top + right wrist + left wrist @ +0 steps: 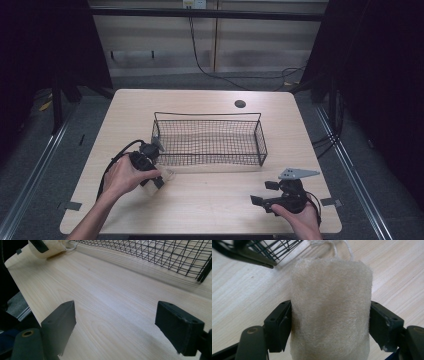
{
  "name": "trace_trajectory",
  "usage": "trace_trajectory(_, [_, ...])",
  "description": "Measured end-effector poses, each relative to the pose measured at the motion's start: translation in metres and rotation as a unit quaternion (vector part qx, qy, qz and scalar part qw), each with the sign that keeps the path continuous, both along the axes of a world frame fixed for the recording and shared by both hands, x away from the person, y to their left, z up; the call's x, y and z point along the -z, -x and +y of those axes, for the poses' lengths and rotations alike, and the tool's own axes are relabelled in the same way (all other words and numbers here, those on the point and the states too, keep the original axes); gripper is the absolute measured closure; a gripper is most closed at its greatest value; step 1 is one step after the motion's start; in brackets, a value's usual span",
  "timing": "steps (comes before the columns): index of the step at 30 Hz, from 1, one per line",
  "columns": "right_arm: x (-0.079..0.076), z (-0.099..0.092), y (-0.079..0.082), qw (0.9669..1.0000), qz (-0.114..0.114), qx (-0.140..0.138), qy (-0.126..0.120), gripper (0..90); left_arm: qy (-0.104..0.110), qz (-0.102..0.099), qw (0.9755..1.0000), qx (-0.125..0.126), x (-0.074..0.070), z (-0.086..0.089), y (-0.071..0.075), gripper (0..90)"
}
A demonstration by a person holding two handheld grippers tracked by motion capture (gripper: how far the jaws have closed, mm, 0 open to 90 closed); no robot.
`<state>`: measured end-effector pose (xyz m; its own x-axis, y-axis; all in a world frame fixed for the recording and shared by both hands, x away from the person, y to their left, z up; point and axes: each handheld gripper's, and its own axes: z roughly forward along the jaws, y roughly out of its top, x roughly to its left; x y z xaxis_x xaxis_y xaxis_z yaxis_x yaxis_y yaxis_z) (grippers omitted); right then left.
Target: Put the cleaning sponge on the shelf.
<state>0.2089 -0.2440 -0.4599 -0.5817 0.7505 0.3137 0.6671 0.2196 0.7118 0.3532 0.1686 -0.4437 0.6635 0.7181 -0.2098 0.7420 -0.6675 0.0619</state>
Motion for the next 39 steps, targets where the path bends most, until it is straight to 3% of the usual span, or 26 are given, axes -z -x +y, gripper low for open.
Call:
trace_trajectory(4, [0.0,0.0,0.0,1.0,0.001,0.001,0.001,16.6,-0.005,-0.012,0.9999,0.003,-0.007,-0.003,0.005,26.6])
trace_trajectory(9, [0.0,0.0,0.0,1.0,0.004,0.001,0.002,16.6,-0.009,-0.013,0.9998,0.014,-0.017,-0.006,0.01,26.7])
trace_trajectory(15, [0.0,0.0,0.0,1.0,0.004,0.001,0.002,16.6,0.001,-0.004,0.9998,0.021,-0.029,-0.003,0.009,26.6])
trace_trajectory(20, [0.001,0.0,0.0,1.0,0.005,0.001,0.001,16.6,0.0,0.001,0.9998,0.019,-0.036,0.001,0.008,26.7])
trace_trajectory(22, [0.001,0.0,0.0,1.0,0.005,0.001,0.001,16.6,0.01,0.0,0.9999,0.013,-0.039,0.004,0.008,26.7])
trace_trajectory(30, [0.001,0.0,0.0,1.0,0.006,0.001,0.0,16.6,0.008,0.005,0.9998,0.015,-0.05,0.006,0.007,26.7])
trace_trajectory(34, [0.001,0.0,0.0,1.0,0.007,0.001,0.001,16.6,0.02,0.015,0.9995,0.017,-0.053,0.006,0.006,26.8])
trace_trajectory(39, [0.001,0.0,0.0,1.0,0.007,0.001,0.001,16.6,0.025,0.012,0.9995,0.013,-0.054,0.008,0.004,26.7])
